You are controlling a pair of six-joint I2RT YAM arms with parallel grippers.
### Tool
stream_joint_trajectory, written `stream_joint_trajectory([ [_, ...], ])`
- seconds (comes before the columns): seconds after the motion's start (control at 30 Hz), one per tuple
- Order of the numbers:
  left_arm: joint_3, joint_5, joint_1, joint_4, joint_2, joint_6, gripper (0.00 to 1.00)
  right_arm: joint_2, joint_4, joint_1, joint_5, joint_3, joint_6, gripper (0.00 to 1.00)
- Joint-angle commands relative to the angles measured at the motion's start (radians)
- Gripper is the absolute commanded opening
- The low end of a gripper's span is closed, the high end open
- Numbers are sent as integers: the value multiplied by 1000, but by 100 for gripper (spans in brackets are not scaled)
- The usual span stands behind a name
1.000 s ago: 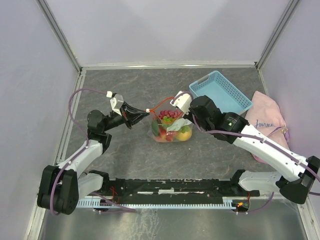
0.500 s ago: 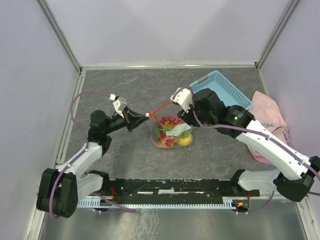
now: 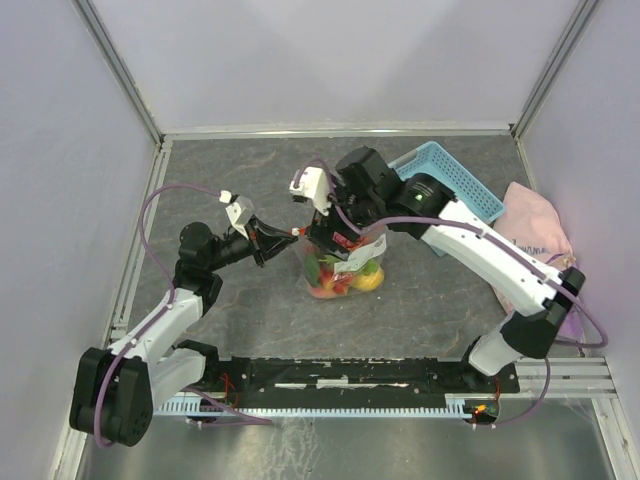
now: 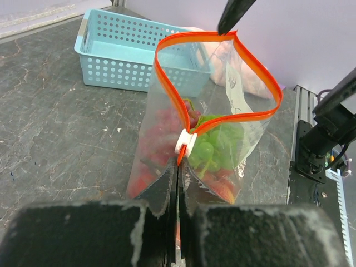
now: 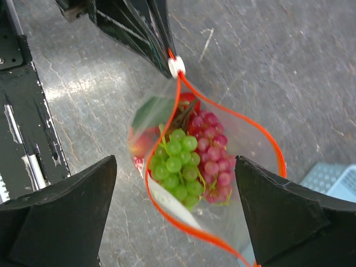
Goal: Place the food in the zip-top bag and seal the zipper
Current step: Zip the zipper food storage bag at the center of the board.
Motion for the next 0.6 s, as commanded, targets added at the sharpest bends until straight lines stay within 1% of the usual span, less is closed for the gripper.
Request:
stream_joint_trajectory([
  [0.0,7,-24,-12,13,-27,68,3,78,-2,13,-116,104,-66,97],
  [0.07,10,-27,-17,5,-29,74,3,111,-7,14,-138,130,-92,100],
  [0.2,13,-30,-24,-5,-34,82,3,159,6,15,-141,149,-151,99],
  [0.3,15,-31,-27,-12,-38,87,3,212,-38,14,-124,204,-190,100],
  [0.37,14,-30,-29,-12,-38,89,3,240,-56,15,-114,232,-207,96],
  [0.5,15,-30,-32,-14,-42,91,3,274,-43,13,-97,231,-241,90],
  [0.57,15,-32,-33,-17,-45,92,3,291,-51,12,-97,232,-249,85],
])
